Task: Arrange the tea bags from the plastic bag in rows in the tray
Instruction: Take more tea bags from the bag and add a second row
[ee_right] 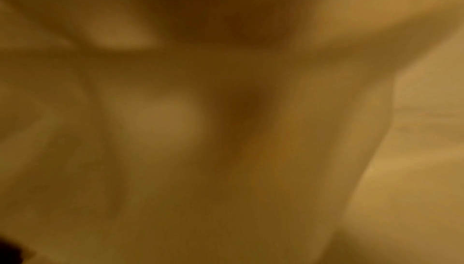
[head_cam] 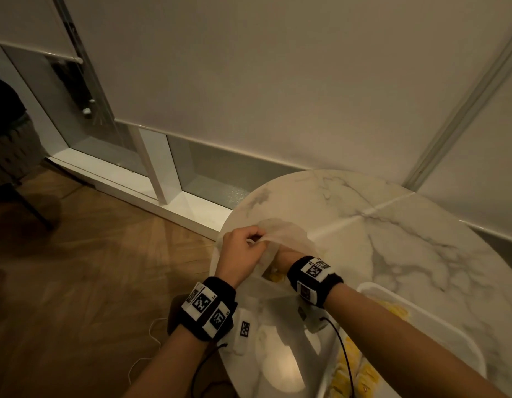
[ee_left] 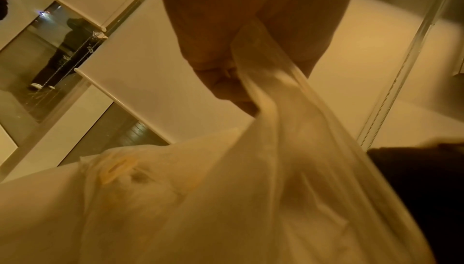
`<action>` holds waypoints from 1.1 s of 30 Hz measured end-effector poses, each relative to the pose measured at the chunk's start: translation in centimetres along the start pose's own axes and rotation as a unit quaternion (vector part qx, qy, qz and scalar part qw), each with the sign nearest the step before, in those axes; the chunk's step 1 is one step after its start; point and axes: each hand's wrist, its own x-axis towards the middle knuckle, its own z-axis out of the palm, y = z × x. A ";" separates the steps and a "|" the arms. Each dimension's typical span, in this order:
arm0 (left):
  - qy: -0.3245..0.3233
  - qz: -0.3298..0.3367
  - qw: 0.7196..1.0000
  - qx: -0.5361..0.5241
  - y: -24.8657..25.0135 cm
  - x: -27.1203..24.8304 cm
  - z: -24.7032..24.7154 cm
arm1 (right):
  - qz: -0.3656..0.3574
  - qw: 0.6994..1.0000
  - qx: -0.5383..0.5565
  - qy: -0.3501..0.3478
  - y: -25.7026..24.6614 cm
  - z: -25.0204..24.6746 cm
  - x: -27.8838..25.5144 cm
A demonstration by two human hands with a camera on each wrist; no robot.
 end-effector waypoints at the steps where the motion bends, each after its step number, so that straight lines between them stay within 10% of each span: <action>1: -0.002 -0.001 1.000 0.000 0.0 -0.1 0.1 | 0.042 0.999 0.018 -0.003 0.1 -0.2 0.5; 19: -0.003 -0.020 1.000 -0.008 -0.3 -0.8 0.3 | -0.035 0.998 0.010 -0.051 1.5 0.0 -0.6; 27: 0.015 -0.008 1.000 0.003 -0.6 -0.3 0.6 | -0.128 0.976 -0.172 0.024 3.0 -2.3 -2.8; 33: 0.008 -0.012 1.000 0.012 0.1 -0.1 1.6 | -0.111 0.988 -0.102 0.042 3.3 -3.7 -5.8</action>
